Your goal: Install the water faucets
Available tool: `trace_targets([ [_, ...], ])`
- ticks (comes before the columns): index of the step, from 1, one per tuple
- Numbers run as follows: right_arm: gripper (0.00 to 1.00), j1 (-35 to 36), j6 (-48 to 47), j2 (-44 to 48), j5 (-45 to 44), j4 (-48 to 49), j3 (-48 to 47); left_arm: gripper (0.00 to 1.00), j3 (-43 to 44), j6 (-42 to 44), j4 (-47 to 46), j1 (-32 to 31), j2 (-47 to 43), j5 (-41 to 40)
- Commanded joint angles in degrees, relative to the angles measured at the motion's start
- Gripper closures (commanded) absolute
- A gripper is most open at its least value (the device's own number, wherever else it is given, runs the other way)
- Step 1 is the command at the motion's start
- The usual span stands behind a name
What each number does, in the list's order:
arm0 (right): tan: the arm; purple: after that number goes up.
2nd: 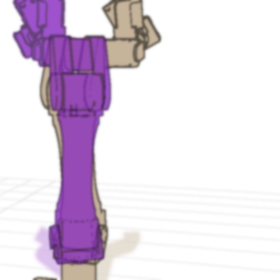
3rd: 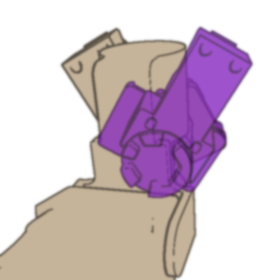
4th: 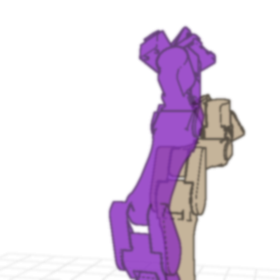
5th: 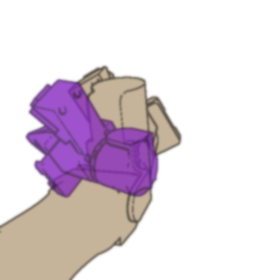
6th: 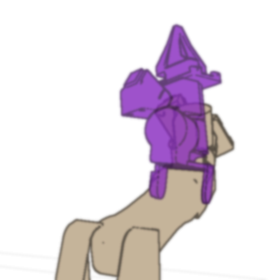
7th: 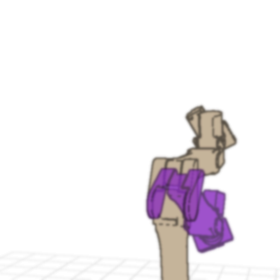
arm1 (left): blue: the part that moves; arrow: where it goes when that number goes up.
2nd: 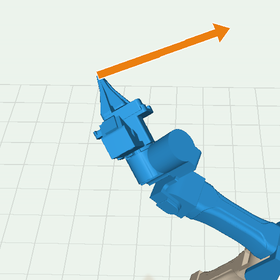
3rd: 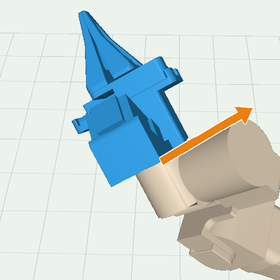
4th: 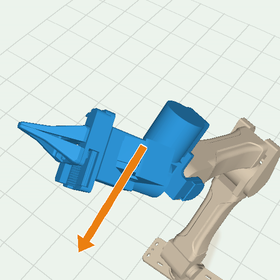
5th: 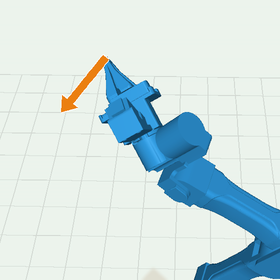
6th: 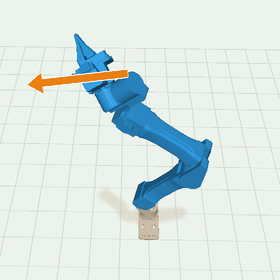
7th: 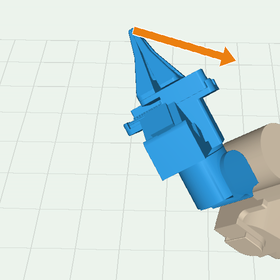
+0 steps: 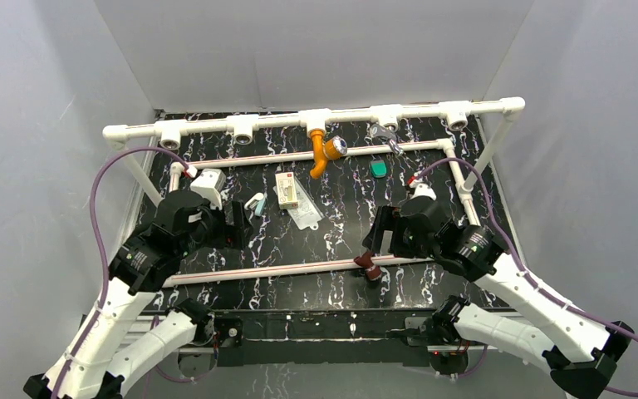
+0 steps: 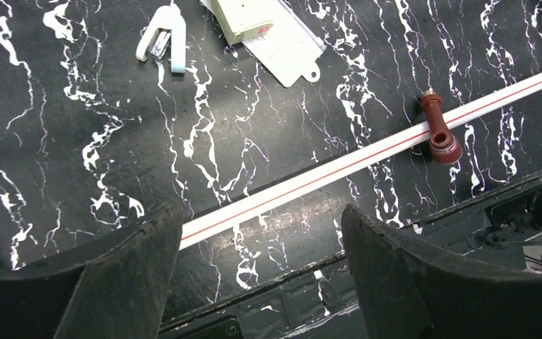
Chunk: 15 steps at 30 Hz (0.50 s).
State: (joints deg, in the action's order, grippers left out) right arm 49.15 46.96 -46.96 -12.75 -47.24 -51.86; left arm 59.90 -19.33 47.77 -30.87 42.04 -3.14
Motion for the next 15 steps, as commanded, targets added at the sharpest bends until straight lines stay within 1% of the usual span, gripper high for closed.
trace_targets([
  [1,0.01,0.2,0.4,-0.4,-0.6,-3.1,-2.9,0.20,-2.9,-0.6,-3.3,-0.1,-0.8,1.8],
  [7,0.01,0.2,-1.3,0.6,2.4,-2.3,-0.8,0.20,-5.3,-1.9,-4.4,-0.1,-1.5,-0.3],
  [11,0.03,0.2,-1.4,0.2,3.0,-0.5,1.2,0.20,-7.3,-3.0,-6.5,0.0,-2.1,1.6],
  [15,0.06,0.2,-1.4,-3.6,4.4,0.8,3.2,0.20,-10.1,-4.6,-9.7,-0.1,-3.8,3.1],
])
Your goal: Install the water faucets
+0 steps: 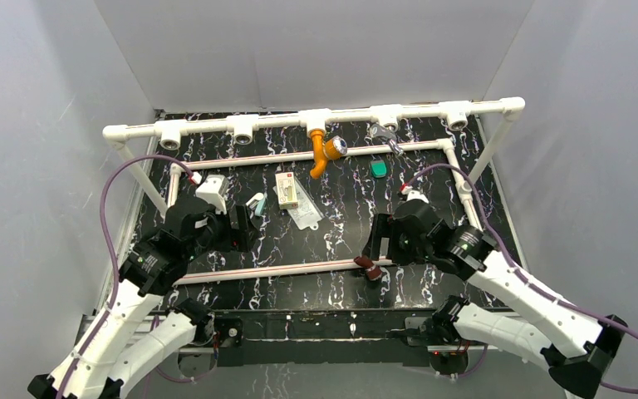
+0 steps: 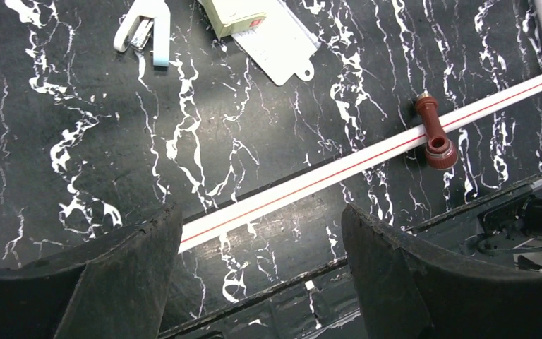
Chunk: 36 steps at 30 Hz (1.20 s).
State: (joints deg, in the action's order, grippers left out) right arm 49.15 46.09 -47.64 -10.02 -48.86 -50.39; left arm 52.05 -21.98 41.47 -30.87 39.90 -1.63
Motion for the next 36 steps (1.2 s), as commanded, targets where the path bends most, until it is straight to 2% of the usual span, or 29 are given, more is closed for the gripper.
trace_targets([
  [1,0.07,0.2,-0.5,-3.8,1.8,2.8,2.3,0.20,-2.9,-2.3,-4.1,-0.1,-2.0,1.6],
  [9,0.12,0.9,-1.0,-9.1,0.5,9.1,5.8,0.20,-6.6,-3.2,-7.7,0.0,-5.2,1.6],
  [22,0.15,8.2,-1.5,-15.4,-7.8,14.4,6.6,0.20,-7.8,-4.0,-8.4,0.0,-6.4,1.6],
  [29,0.21,12.7,-1.5,-20.9,-15.8,12.8,3.2,0.20,-7.9,-3.9,-8.4,0.0,-6.6,1.6],
  [36,0.31,16.9,-0.3,-24.7,-22.0,10.1,0.5,0.20,-7.9,-4.0,-8.3,-0.1,-6.6,1.6],
])
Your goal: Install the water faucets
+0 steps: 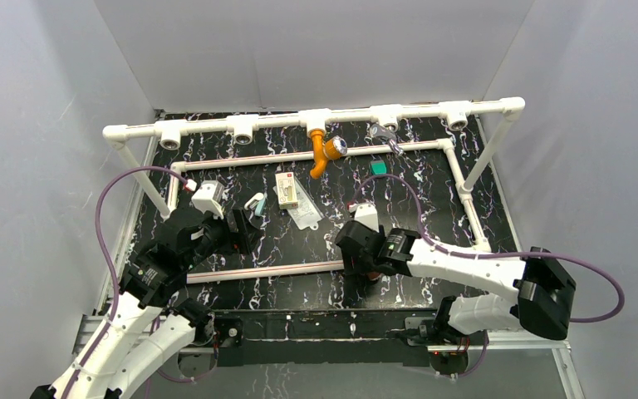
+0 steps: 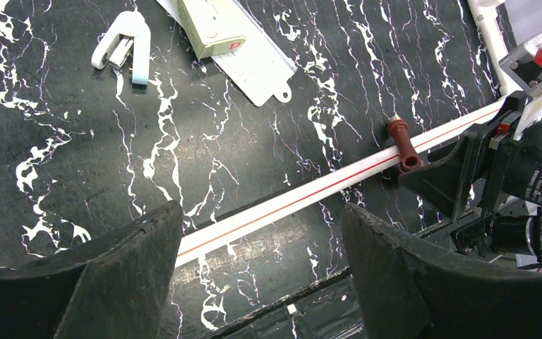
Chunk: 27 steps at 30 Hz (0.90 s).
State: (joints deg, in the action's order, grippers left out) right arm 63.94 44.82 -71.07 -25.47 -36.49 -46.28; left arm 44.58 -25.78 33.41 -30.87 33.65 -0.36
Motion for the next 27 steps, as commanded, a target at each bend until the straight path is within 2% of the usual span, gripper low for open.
trace_targets([
  [1,0.33,2.5,1.1,-1.7,-7.3,-2.9,-4.3,0.20,-0.4,-0.2,-0.3,-0.1,-0.4,0.4],
  [12,0.39,5.6,4.1,-7.7,-12.8,-8.4,-7.0,0.20,-0.5,-0.2,-0.3,-0.1,-0.5,0.4],
  [27,0.48,7.8,5.5,-14.2,-16.9,-11.0,-10.5,0.20,-0.5,-0.2,-0.3,-0.1,-0.9,0.3],
])
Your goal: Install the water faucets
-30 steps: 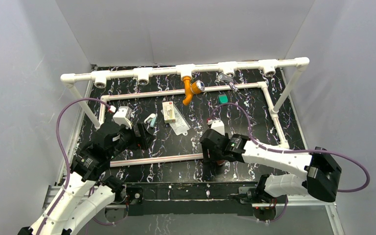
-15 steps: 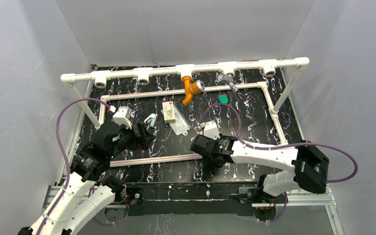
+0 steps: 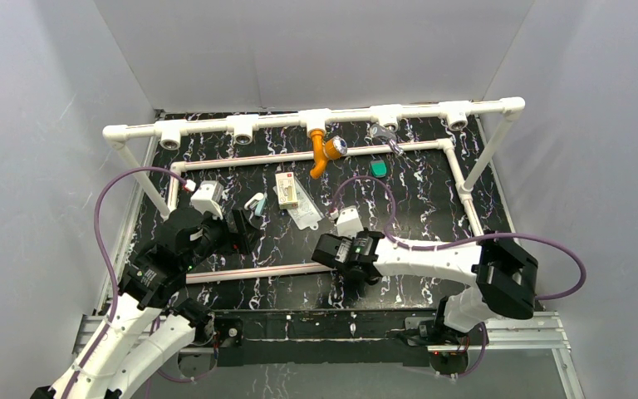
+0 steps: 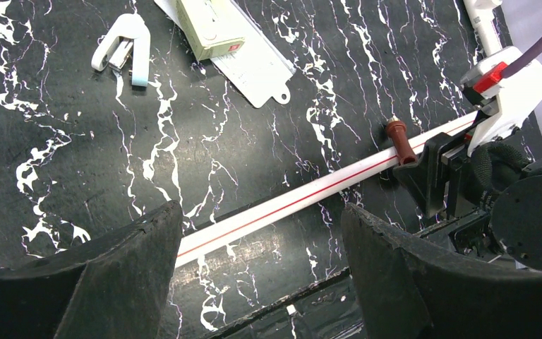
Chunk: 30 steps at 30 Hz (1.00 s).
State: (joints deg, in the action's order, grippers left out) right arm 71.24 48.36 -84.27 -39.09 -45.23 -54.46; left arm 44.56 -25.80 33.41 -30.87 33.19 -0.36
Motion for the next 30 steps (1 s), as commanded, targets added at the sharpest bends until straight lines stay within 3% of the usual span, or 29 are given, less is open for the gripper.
trace_targets([
  [1,0.49,0.5,2.0,-1.4,-3.5,-2.3,-2.4,0.20,-0.5,-0.2,-0.3,-0.1,-0.4,0.3],
  [10,0.74,1.5,3.2,-3.2,-4.9,-4.6,-3.8,0.20,-0.4,-0.2,-0.4,-0.1,-0.4,0.2],
  [15,0.98,2.3,4.3,-2.9,-5.5,-6.6,-5.2,0.20,-0.4,-0.2,-0.3,-0.1,-0.1,0.1],
  [23,0.99,4.0,7.1,2.6,-4.5,-8.8,-5.7,0.21,1.3,-0.3,0.7,-0.1,0.6,0.4],
  [30,0.99,4.4,6.9,14.0,0.4,-2.4,-1.6,0.21,4.4,-3.2,1.2,-0.1,1.4,3.8],
])
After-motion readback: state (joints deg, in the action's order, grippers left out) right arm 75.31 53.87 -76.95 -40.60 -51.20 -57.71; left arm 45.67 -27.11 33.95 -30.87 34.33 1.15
